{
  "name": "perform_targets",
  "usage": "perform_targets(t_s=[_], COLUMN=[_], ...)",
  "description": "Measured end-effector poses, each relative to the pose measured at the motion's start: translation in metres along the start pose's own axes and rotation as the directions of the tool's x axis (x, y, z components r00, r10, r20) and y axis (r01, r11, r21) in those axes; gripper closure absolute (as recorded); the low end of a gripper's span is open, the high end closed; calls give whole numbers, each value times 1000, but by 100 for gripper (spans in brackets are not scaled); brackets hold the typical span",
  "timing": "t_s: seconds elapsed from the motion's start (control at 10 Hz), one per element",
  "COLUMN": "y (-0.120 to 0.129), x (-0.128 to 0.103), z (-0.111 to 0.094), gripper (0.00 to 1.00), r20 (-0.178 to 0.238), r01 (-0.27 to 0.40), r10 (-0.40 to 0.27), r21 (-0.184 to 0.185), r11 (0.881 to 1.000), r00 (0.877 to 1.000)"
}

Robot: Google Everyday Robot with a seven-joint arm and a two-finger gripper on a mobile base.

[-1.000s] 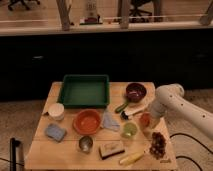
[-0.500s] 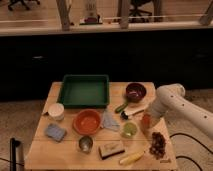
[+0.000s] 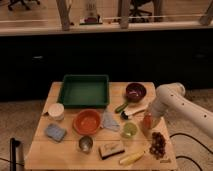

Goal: Place apple in paper cup

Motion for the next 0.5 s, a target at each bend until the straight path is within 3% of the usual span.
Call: perform_targets(t_s=[0.5], y=[-2], x=[1], z=[-2], gripper=[100], r20=[1], r01=[11], r10=[-11], r21=[2], r11=[1000], r00=[1000])
